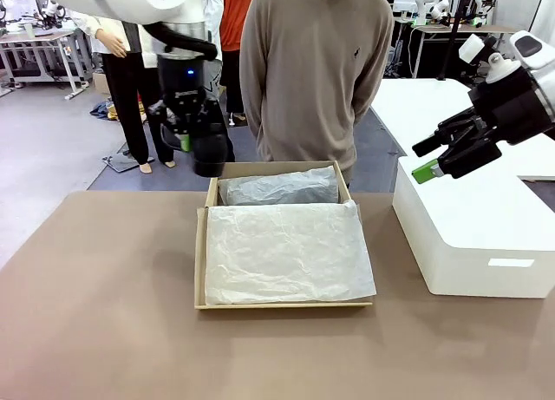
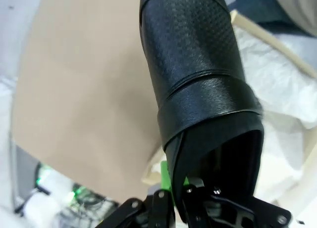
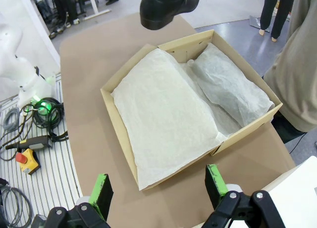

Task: Pack the shoes into the box.
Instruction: Place the other shoe of the Shoes into the Shoes Box.

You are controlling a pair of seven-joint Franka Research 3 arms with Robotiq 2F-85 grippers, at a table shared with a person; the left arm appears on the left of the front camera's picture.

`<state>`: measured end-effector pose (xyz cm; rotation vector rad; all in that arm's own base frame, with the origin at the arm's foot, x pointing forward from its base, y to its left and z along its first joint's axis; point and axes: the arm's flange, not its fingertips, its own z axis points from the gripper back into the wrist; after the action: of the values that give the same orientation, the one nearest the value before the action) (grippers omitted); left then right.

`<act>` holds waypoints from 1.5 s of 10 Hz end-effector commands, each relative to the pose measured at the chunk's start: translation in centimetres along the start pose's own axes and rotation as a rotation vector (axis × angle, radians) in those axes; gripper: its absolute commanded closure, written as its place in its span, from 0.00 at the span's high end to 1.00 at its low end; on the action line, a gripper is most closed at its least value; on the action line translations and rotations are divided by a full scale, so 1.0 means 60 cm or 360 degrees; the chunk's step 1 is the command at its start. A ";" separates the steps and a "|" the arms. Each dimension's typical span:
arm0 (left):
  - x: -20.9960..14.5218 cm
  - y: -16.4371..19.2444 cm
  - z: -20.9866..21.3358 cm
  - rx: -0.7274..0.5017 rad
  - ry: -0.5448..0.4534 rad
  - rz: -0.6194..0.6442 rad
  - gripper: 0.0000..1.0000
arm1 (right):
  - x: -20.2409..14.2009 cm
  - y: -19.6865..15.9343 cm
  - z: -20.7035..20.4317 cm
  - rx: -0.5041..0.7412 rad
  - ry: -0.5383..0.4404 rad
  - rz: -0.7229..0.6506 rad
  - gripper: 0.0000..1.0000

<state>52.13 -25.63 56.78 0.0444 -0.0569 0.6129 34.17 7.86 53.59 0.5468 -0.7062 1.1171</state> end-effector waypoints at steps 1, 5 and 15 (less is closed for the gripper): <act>-0.016 -0.044 0.011 -0.0023 -0.0023 0.0186 0.00 | 0.001 -0.004 -0.004 0.0015 -0.0055 0.0037 1.00; -0.054 -0.081 0.020 -0.0129 -0.0051 0.0239 0.00 | 0.001 -0.004 -0.004 0.0015 -0.0055 0.0037 1.00; -0.125 -0.163 0.009 -0.0122 -0.0099 0.0721 0.00 | 0.001 -0.004 -0.004 0.0015 -0.0055 0.0037 1.00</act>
<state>51.55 -35.91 56.09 -0.0692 -0.1062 0.9634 34.16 7.85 53.58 0.5475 -0.7050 1.1176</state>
